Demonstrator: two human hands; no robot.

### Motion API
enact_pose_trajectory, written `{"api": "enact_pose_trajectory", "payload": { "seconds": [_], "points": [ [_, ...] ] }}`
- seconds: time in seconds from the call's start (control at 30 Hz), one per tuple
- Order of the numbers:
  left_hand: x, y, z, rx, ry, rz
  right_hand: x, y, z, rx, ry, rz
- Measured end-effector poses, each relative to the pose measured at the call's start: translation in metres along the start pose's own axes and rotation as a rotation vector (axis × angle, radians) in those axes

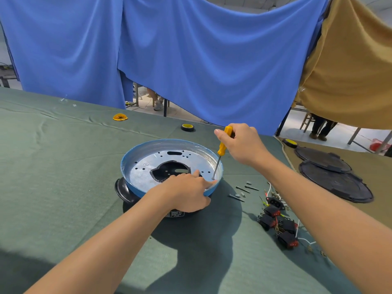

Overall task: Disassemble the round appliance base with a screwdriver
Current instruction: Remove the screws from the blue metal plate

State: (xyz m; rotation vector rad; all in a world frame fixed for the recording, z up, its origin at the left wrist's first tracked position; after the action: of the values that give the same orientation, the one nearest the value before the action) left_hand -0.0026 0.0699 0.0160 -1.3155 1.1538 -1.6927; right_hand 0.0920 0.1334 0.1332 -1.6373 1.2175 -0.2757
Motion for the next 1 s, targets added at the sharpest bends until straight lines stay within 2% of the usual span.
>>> {"api": "enact_pose_trajectory", "payload": {
  "seconds": [0.2, 0.43, 0.5, 0.7, 0.9, 1.0],
  "points": [
    [0.000, 0.000, 0.000, -0.003, 0.004, -0.005, -0.002, -0.002, 0.002, 0.033, 0.023, -0.053],
    [0.001, -0.001, 0.001, 0.007, 0.003, -0.009, -0.002, -0.002, 0.012, 0.000, 0.119, 0.004],
    [0.001, -0.002, 0.001, 0.006, 0.005, -0.004, -0.004, -0.001, 0.013, -0.006, 0.143, -0.025],
    [0.003, -0.002, 0.000, 0.005, -0.001, 0.008, -0.011, -0.002, 0.005, 0.093, 0.183, -0.291],
    [0.005, -0.002, 0.003, 0.001, -0.007, -0.021, -0.012, 0.006, -0.022, 0.277, 0.071, -0.632],
    [0.006, -0.003, 0.004, 0.006, -0.004, -0.023, -0.014, 0.009, -0.021, 0.377, 0.085, -0.703]
  ]
}}
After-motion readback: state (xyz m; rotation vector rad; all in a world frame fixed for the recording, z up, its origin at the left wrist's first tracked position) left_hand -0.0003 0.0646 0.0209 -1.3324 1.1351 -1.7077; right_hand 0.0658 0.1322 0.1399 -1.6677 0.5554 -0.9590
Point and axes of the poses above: each hand's wrist, its own x-axis away from the middle knuckle, its own y-axis out of the palm, z = x × y, the point moved 8 cm from there along -x, towards the middle knuckle, and after that the axes turned 11 degrees about -z, right-handed, at the moved point
